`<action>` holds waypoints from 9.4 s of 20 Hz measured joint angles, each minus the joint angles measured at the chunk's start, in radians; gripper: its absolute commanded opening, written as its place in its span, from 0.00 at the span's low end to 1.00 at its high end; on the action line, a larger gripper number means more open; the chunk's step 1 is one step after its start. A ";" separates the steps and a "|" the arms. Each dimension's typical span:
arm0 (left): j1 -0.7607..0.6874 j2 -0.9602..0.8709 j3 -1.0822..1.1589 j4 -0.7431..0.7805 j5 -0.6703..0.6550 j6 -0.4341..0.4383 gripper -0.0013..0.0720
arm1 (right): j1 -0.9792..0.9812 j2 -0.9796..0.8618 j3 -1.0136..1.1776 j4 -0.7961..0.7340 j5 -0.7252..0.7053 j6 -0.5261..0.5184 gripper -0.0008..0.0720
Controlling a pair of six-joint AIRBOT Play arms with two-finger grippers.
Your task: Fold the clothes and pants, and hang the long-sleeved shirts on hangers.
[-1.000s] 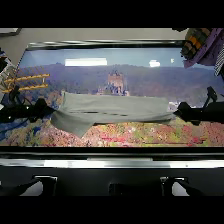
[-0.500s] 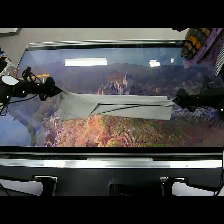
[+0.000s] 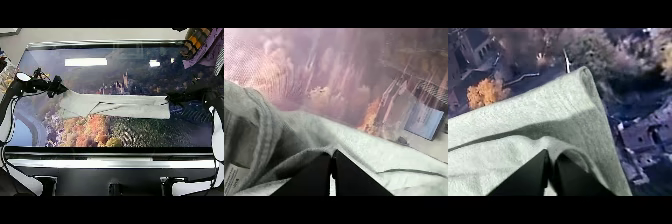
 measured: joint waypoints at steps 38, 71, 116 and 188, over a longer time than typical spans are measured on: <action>-0.344 0.099 0.028 0.177 -0.043 0.030 0.03 | -0.023 0.111 0.242 -0.045 -0.459 0.071 0.06; -0.596 -0.146 0.352 -0.088 -0.055 -0.001 0.03 | 0.156 0.182 0.553 -0.061 -0.605 0.240 0.06; -0.052 0.340 0.267 0.309 -0.515 0.055 0.04 | -0.009 0.012 0.233 0.201 -0.439 -0.069 0.77; -0.052 0.327 0.265 0.253 -0.531 0.087 0.04 | -0.510 0.299 -0.261 -0.877 -0.456 0.711 0.06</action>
